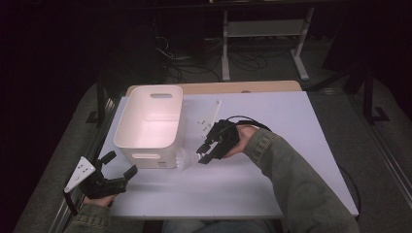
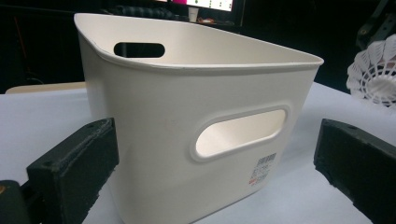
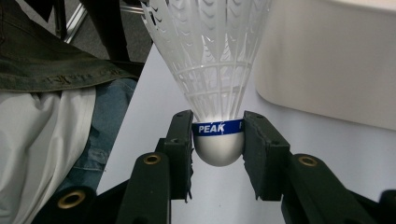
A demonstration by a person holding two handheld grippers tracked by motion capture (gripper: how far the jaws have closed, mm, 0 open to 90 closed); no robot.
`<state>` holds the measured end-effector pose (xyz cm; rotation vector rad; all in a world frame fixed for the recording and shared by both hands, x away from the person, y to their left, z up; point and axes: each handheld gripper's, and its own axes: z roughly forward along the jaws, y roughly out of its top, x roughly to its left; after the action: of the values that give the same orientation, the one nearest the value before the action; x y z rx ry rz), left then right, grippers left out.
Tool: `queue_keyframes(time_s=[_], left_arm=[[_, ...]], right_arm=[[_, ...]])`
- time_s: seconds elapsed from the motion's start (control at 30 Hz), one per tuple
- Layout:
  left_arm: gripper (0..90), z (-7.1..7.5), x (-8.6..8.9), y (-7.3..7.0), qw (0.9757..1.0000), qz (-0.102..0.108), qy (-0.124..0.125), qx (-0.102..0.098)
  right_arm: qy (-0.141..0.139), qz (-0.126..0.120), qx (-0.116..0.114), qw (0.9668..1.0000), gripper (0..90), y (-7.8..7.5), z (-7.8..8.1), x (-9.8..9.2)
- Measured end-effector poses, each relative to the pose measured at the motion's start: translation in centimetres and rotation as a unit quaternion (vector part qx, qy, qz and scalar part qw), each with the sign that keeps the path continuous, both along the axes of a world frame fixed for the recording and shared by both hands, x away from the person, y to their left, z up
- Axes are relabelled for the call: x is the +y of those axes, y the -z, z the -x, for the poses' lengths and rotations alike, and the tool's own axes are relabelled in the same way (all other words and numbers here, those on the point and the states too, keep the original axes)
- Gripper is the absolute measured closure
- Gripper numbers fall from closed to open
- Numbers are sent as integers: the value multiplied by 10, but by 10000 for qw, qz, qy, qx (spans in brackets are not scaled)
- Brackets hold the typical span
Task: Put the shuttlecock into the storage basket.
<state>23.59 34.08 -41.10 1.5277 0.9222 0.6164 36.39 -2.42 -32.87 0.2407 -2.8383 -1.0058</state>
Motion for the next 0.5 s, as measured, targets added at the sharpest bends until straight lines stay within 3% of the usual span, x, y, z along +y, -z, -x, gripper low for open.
queue_keyframes(time_s=[0.5], left_arm=[[0, -1, 1, 0, 10000, -14, 20, -21]], right_arm=[[160, -284, -137, 9994, 632, -25, -3, -6]])
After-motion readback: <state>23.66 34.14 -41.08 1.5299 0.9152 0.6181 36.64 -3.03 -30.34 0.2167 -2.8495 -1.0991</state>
